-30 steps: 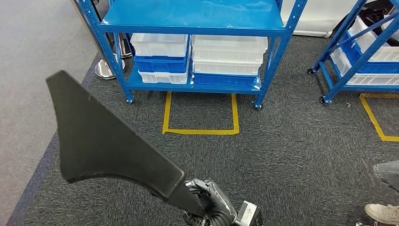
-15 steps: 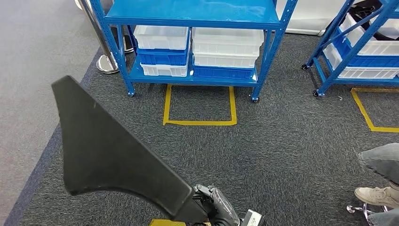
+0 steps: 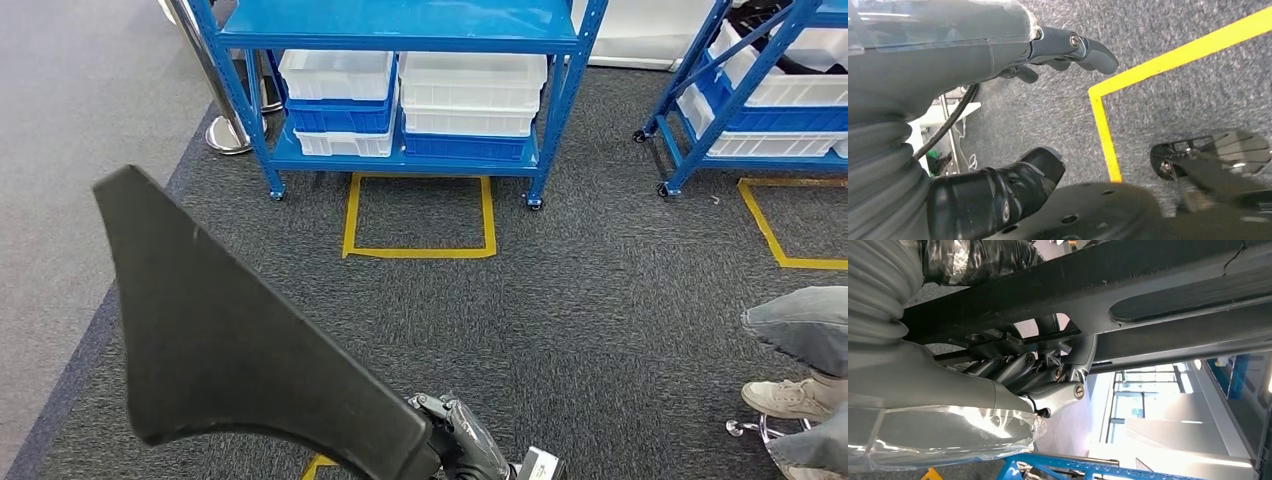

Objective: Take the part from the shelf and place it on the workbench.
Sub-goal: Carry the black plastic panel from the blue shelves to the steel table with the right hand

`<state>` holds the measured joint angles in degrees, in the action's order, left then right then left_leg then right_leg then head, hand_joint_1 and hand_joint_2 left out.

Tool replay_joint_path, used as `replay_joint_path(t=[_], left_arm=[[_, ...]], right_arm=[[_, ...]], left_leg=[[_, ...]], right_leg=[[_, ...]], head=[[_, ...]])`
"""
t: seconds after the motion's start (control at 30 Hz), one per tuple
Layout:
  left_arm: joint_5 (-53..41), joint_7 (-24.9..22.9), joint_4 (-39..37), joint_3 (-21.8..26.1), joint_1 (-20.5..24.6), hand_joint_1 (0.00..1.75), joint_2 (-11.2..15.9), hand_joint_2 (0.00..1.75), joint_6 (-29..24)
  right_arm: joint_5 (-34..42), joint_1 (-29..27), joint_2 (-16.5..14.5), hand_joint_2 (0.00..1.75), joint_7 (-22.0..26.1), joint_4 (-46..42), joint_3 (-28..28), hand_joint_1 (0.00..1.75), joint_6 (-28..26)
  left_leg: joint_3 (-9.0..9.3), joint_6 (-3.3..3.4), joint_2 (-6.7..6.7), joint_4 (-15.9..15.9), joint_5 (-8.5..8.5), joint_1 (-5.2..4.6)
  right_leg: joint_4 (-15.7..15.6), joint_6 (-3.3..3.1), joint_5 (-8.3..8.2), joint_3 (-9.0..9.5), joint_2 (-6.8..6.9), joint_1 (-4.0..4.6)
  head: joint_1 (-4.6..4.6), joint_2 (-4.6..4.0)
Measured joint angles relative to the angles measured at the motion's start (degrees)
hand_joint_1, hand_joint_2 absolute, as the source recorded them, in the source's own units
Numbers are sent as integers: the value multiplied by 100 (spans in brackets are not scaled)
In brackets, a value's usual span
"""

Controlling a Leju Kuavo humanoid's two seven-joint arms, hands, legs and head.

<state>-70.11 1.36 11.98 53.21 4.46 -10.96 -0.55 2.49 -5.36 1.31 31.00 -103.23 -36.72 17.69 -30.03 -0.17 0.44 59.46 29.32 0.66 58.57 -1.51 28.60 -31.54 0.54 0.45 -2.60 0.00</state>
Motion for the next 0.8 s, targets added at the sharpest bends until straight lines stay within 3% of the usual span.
replay_joint_path(t=[0.1, 0.17, 0.27, 0.3, 0.33, 0.37, 0.43, 0.5, 0.57, 0.63, 0.7, 0.8], left_arm=[[8, 1, 0, 7, -3, 0, 2, 175, -2], [8, 1, 0, 11, -3, 0, -1, 175, -3], [13, 1, 0, 16, 2, 0, -5, 175, -9], [15, 0, 0, 20, -3, 0, -5, 175, -10], [16, -3, 0, 27, -10, 0, -5, 175, -10], [18, -7, 0, 38, -15, 0, -5, 175, -10], [21, -14, 0, 61, -12, 0, -6, 175, -10], [21, -16, 0, 79, 5, 0, -6, 175, -12], [21, -19, 0, 93, 11, 0, -4, 175, -15], [14, -28, 0, 99, -2, 0, -3, 175, -23], [-1, -38, 0, 100, -11, 0, -4, 175, -33], [-31, -40, 0, 100, -12, 0, -17, 175, -55]], right_arm=[[2, 6, -1, 175, 1, -1, 0, 175, 4], [7, 10, 0, 175, 2, -4, 0, 175, 17], [19, 15, 1, 175, 3, -1, 0, 175, 61], [12, 15, 2, 175, 3, 4, 0, 175, 68], [-17, 15, 2, 175, 5, 9, 0, 175, 59], [-60, 17, 3, 175, 9, 12, 0, 175, 42], [-160, 25, 3, 175, 22, 13, 0, 175, -8], [-216, 37, 3, 175, 35, 10, 0, 175, -37], [-239, 41, 4, 175, 44, 7, 0, 175, -52], [-244, 37, 5, 175, 54, 2, 0, 175, -69], [-247, 27, 5, 175, 73, -13, 0, 175, -97], [-260, -22, 11, 175, 108, -26, 4, 175, -145]], left_leg=[[46, 72, 3, -182, -29, -9], [39, 152, 15, -264, -103, 24], [-26, 215, 28, -286, -168, 39], [-49, 212, 19, -275, -175, 40], [-66, 204, 4, -263, -181, 43], [-79, 195, -20, -248, -185, 48], [-106, 158, -94, -202, -181, 65], [-172, 78, -178, -128, -175, 63], [-246, -20, -252, -97, -204, 63], [-291, -91, -275, -82, -204, 85], [-436, -120, -206, 226, 16, 93], [-887, -131, -134, 1258, 514, 93]], right_leg=[[12, 97, -43, -37, 5, 4], [167, 163, 88, -114, -14, 0], [1128, 250, 636, -538, -44, -57], [1430, 273, 745, -665, -45, -82], [1544, 293, 740, -701, -45, -108], [1455, 310, 636, -635, -46, -136], [771, 334, 276, -257, -108, -189], [178, 326, 110, 36, -247, -200], [57, 275, 125, 64, -294, -166], [37, 189, 89, 42, -220, -169], [-8, 98, 50, 42, -129, -179], [-6, 35, 46, 29, 38, -126]], head=[[1, 0], [-3, 0], [-8, 0], [-7, 0], [-7, 0], [-7, 0], [-8, 0], [-5, 0], [-2, 0], [-1, 0], [7, 0], [13, 0]])
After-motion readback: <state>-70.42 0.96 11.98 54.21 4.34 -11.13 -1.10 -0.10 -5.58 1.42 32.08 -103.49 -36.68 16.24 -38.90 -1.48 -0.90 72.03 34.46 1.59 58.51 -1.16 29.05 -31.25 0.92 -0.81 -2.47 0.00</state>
